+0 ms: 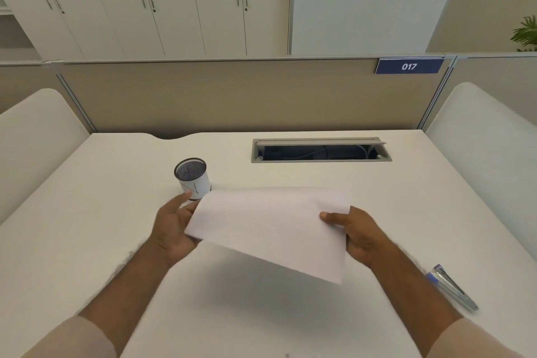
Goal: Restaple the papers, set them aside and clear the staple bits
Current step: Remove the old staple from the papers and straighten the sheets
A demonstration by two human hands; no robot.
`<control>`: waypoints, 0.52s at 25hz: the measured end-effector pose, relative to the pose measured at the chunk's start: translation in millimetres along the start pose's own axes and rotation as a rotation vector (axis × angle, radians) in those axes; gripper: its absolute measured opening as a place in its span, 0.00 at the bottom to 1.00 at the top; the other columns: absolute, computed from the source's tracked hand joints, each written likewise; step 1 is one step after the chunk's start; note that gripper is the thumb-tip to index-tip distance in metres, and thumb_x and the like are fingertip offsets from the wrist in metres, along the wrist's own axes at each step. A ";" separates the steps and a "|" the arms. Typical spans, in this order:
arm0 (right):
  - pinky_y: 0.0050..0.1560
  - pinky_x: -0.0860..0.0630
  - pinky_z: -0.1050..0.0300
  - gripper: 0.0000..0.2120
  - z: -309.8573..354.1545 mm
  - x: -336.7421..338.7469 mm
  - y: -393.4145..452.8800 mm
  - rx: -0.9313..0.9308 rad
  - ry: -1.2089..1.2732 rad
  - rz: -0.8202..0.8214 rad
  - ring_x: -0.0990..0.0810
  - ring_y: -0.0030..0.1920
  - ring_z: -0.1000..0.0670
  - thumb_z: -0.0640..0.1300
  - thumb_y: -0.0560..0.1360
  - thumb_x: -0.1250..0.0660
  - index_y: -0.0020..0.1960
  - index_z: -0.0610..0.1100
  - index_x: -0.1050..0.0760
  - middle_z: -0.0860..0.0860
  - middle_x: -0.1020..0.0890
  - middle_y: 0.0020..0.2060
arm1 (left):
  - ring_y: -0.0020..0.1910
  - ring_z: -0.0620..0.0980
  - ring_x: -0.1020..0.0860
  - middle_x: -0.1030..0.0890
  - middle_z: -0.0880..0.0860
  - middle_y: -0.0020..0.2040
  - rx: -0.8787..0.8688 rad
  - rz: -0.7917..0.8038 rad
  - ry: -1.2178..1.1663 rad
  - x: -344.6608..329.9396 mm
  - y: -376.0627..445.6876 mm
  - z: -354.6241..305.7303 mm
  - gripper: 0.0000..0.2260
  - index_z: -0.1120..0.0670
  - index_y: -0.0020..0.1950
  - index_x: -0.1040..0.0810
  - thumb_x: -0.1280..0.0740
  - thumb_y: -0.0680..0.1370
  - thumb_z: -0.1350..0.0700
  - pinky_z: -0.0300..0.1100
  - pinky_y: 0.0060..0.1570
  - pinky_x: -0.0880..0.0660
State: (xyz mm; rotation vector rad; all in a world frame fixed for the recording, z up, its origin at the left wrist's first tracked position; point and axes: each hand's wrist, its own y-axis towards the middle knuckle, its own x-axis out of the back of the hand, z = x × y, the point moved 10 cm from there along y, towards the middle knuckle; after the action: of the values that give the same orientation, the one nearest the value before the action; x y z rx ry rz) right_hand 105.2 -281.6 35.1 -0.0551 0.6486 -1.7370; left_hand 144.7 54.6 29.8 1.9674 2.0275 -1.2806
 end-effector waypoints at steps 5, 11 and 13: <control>0.45 0.18 0.49 0.15 21.3 -1.1 3.3 -0.012 -0.246 0.111 0.16 0.46 0.40 0.29 0.69 0.29 0.55 0.34 0.21 0.38 0.16 0.51 | 0.52 0.57 0.17 0.17 0.58 0.57 0.028 0.170 0.453 -28.3 -4.7 3.7 0.17 0.59 0.62 0.20 0.30 0.76 0.53 0.49 0.49 0.20; 0.44 0.19 0.49 0.12 30.5 11.4 7.1 0.161 -0.365 -0.026 0.16 0.46 0.41 0.33 0.67 0.25 0.51 0.37 0.19 0.42 0.15 0.49 | 0.48 0.55 0.16 0.14 0.54 0.50 -0.272 -0.087 0.546 -26.7 8.5 -3.2 0.09 0.57 0.52 0.17 0.26 0.72 0.62 0.46 0.45 0.21; 0.46 0.19 0.48 0.09 37.0 12.7 -0.1 0.320 -0.339 -0.091 0.16 0.44 0.41 0.35 0.68 0.25 0.47 0.40 0.18 0.43 0.14 0.46 | 0.45 0.54 0.17 0.13 0.52 0.45 -0.403 -0.115 0.489 -28.8 4.6 -2.4 0.06 0.57 0.49 0.17 0.26 0.73 0.62 0.46 0.47 0.21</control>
State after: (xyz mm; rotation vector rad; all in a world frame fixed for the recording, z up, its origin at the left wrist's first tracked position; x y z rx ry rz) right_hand 115.3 -307.7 62.4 -0.1541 0.1190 -1.8446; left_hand 155.4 31.9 44.9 2.1219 2.3876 -0.3564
